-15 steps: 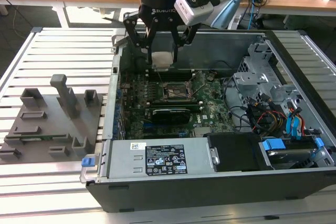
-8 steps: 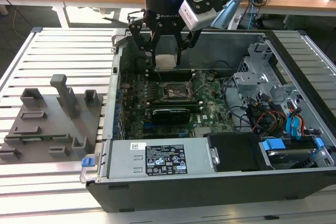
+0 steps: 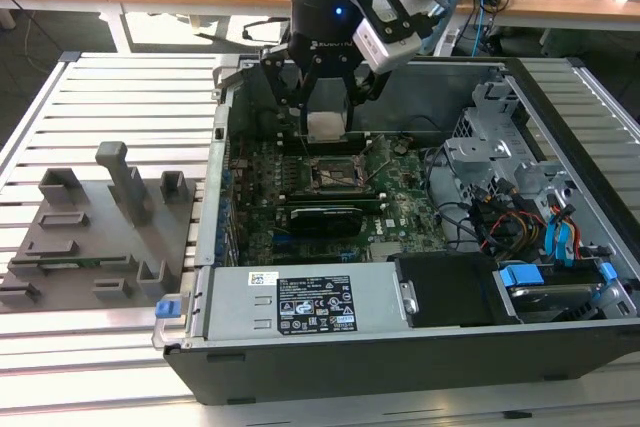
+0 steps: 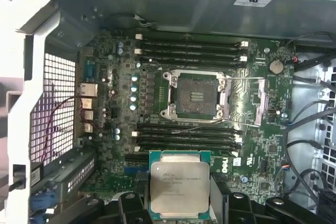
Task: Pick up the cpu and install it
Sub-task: 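Pick up the cpu and move it towards the insertion slot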
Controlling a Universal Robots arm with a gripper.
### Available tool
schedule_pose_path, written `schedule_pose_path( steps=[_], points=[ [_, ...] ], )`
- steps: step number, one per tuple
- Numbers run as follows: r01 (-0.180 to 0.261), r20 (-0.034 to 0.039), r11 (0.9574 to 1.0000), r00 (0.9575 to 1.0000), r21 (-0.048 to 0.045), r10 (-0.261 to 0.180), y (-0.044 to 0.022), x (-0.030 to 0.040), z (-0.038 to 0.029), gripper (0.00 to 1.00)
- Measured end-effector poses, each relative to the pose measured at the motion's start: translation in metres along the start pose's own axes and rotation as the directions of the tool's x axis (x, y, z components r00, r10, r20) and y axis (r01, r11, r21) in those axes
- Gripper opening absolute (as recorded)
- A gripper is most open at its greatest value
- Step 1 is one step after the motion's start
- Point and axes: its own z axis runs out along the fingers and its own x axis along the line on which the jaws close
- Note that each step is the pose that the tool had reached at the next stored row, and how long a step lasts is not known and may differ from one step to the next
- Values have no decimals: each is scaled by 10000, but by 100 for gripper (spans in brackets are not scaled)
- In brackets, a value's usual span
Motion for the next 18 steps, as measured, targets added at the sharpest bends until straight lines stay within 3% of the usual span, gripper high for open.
schedule_pose_path(
  steps=[9, 18],
  points=[
    [-1, -1, 10000, 10000, 0, 1, 113, -136, 125, 55],
    [1, -2, 10000, 10000, 2, -1, 343, -238, 181, 55]
  ],
)
